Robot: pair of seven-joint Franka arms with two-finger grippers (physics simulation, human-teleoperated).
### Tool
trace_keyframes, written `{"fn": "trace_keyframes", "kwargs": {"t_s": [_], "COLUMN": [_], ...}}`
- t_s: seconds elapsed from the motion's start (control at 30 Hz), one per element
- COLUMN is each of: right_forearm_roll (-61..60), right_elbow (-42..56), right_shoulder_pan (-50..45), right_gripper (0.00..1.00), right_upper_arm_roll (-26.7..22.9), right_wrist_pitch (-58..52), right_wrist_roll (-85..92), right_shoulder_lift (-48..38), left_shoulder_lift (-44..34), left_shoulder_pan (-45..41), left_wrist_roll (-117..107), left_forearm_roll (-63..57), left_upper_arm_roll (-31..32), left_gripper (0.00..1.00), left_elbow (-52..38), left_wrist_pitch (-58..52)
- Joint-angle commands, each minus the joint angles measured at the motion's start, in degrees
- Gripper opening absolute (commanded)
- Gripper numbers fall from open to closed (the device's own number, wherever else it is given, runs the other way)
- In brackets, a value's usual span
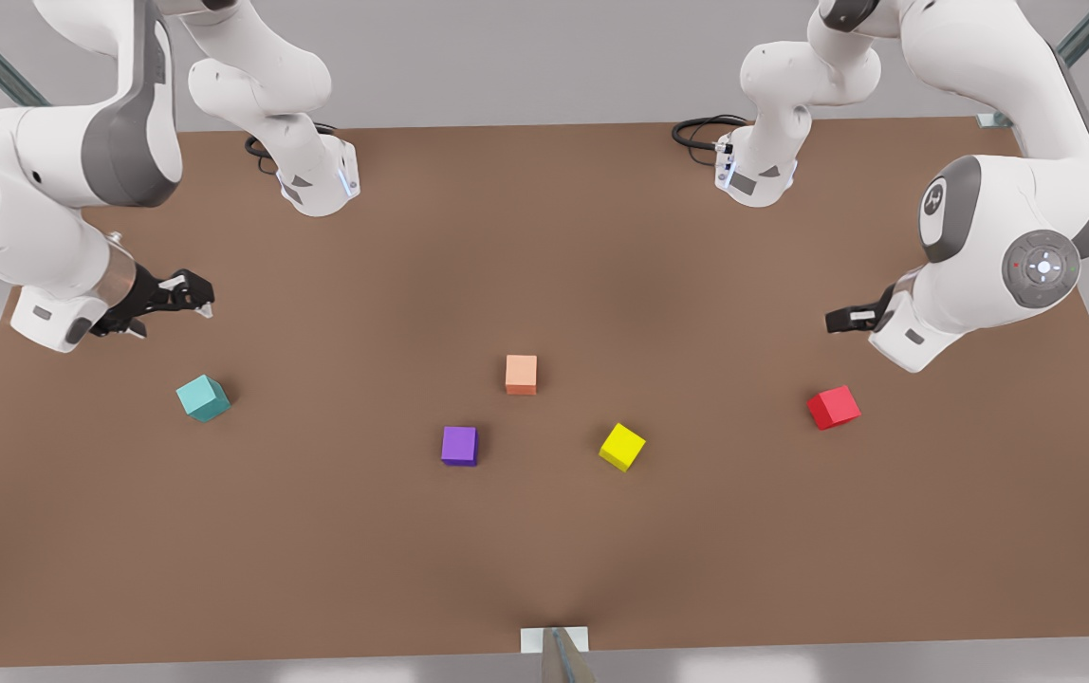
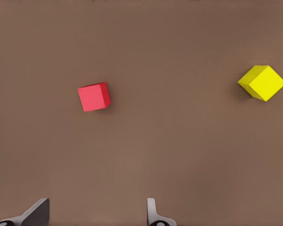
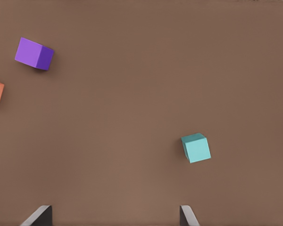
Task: Pick up red wooden cube and pass to hand red wooden cube and place in blue wooden cube
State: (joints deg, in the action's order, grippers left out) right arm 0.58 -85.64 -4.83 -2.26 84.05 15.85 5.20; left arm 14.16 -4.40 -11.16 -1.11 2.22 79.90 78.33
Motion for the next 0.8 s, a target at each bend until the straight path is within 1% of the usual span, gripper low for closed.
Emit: {"fn": "trace_keyframes", "kwargs": {"t_s": [0.0, 0.1, 0.13, 0.2, 0.27, 0.37, 0.43, 0.5, 0.6, 0.7, 0.77], "right_forearm_roll": [0.0, 0.0, -0.1, -0.1, -0.1, -0.1, -0.1, -0.1, -0.2, -0.2, -0.1], "right_elbow": [0.0, -0.1, -0.4, -0.5, -0.7, -0.7, -0.6, -0.6, -0.7, -1.4, -1.9], "right_shoulder_pan": [0.2, 0.3, 0.4, 0.4, 0.5, 0.6, 0.6, 0.9, 1.7, 1.9, 1.9], "right_gripper": [1.00, 1.00, 1.00, 1.00, 1.00, 1.00, 1.00, 1.00, 1.00, 1.00, 1.00], "right_upper_arm_roll": [0.0, 0.0, 0.0, 0.0, 0.0, 0.0, 0.0, 0.0, -0.1, -0.1, -0.1], "right_wrist_pitch": [0.2, 0.2, 0.2, 0.4, 0.4, 0.5, 0.9, 0.8, -0.6, -0.5, -0.2], "right_wrist_roll": [1.8, 1.9, 1.8, 1.9, 2.0, 2.0, 2.0, 2.2, 1.8, 1.7, 1.8], "right_shoulder_lift": [0.0, 0.2, 0.2, 0.2, 0.7, 0.8, 0.7, 0.2, -1.9, -1.7, -1.4], "left_shoulder_lift": [0.0, 0.3, 1.0, 7.0, 9.7, 11.7, 12.6, 12.5, 13.3, 14.5, 15.5], "left_shoulder_pan": [0.0, 0.0, 1.5, 2.5, 3.5, 3.6, 4.1, 4.1, 4.0, 3.7, 3.5], "left_wrist_roll": [-3.3, -3.3, -3.3, -3.3, -3.3, -3.4, -3.3, -3.3, -2.8, -2.9, -2.9], "left_forearm_roll": [0.0, 0.0, 0.1, 3.1, 4.3, 7.5, 7.5, 7.7, 7.5, 7.5, 7.5], "left_upper_arm_roll": [0.0, 0.0, -0.5, -5.0, -7.0, -9.1, -10.1, -10.4, -10.4, -10.4, -10.4], "left_gripper": [1.00, 1.00, 1.00, 1.00, 1.00, 1.00, 1.00, 1.00, 1.00, 1.00, 1.00], "left_elbow": [0.0, 0.1, 4.6, 6.8, 13.0, 19.9, 22.7, 25.1, 25.7, 27.8, 27.8], "left_wrist_pitch": [0.6, 1.3, 9.1, 19.3, 31.4, 41.9, 45.9, 46.9, 46.9, 50.6, 50.6]}}
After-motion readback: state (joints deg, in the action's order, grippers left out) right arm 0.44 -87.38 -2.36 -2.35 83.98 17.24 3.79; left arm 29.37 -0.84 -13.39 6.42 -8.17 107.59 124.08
